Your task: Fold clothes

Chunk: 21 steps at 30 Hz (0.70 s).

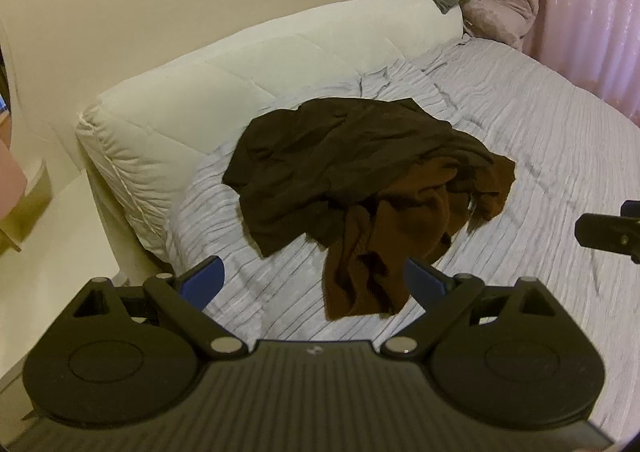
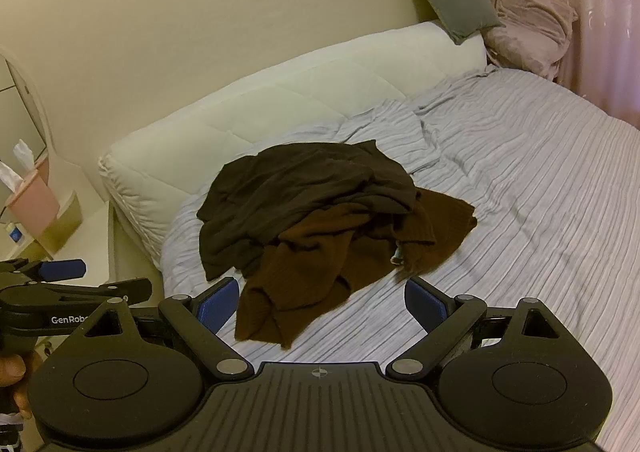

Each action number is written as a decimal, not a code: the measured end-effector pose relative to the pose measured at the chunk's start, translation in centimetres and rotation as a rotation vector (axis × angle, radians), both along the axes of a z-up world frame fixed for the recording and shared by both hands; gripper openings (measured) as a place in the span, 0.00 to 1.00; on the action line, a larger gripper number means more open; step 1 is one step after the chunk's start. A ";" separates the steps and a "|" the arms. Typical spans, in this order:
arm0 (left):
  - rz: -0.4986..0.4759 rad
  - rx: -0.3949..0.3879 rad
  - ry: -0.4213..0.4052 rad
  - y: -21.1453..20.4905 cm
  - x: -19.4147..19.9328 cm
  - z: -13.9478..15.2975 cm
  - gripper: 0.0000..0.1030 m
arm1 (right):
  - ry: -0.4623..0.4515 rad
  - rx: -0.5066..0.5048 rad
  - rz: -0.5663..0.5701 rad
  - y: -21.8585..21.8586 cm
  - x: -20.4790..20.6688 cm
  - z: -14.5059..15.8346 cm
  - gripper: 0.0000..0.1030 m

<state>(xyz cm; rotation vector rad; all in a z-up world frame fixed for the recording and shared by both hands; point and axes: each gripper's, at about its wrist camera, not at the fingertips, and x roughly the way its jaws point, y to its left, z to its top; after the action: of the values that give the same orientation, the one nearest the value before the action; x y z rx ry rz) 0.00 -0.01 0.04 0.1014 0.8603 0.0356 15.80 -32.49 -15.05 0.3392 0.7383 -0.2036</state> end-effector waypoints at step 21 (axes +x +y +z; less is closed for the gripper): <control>-0.003 -0.015 0.003 0.0 -0.1 -0.3 0.92 | -0.001 0.004 -0.004 0.2 0.0 -0.4 0.90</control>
<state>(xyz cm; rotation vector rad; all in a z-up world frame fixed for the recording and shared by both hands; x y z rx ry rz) -0.08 0.04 -0.21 0.0889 0.8633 0.0257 15.85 -32.27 -15.42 0.3447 0.7372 -0.2052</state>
